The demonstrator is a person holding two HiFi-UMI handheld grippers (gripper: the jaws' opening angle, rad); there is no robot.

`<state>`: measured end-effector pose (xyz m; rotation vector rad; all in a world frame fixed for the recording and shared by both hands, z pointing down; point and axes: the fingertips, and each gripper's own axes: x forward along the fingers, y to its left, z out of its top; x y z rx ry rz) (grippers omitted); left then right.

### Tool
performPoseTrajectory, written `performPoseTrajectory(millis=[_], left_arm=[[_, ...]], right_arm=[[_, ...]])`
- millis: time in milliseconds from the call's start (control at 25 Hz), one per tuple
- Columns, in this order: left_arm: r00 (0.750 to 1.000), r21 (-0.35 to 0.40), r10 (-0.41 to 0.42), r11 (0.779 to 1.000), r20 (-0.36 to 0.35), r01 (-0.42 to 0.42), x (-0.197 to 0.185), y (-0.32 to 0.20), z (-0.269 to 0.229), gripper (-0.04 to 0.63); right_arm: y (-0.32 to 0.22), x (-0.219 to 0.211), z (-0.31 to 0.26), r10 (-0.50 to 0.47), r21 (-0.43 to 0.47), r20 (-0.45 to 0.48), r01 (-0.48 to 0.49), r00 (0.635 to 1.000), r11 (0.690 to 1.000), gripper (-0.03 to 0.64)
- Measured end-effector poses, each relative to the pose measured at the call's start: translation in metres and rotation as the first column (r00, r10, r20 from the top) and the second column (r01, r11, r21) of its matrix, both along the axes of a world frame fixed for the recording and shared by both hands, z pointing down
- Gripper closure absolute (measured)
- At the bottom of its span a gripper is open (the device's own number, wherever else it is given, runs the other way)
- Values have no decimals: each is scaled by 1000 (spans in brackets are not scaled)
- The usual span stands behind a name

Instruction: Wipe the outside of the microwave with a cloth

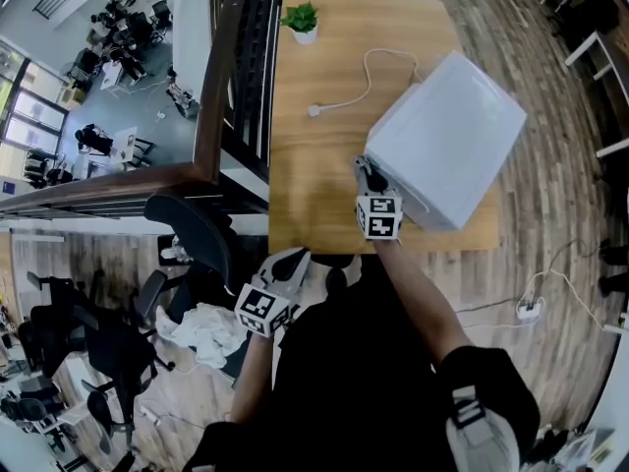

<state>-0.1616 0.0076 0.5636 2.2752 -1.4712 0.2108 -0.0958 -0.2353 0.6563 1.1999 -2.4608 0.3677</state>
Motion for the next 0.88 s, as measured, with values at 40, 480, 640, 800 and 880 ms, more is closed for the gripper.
performPoseTrajectory(millis=[40, 480, 640, 800, 880], left_arm=[[1000, -6, 0, 1000, -4, 0, 1, 2, 0, 595], [1000, -6, 5, 1000, -7, -5, -4, 8, 3, 595], [1000, 6, 27, 1000, 1, -27, -4, 7, 3, 595], [998, -5, 61, 998, 1, -61, 2, 8, 2, 595], [996, 12, 84, 996, 7, -84, 4, 6, 1, 595]], right_arm=[[1, 2, 3, 6, -9, -4, -6, 1000, 1000, 591], [6, 20, 16, 78, -41, -9, -78, 997, 996, 591], [7, 27, 12, 96, -30, 4, -96, 995, 995, 591], [12, 42, 10, 131, -30, 10, -130, 991, 991, 591], [15, 52, 12, 151, -32, 8, -150, 989, 988, 591]])
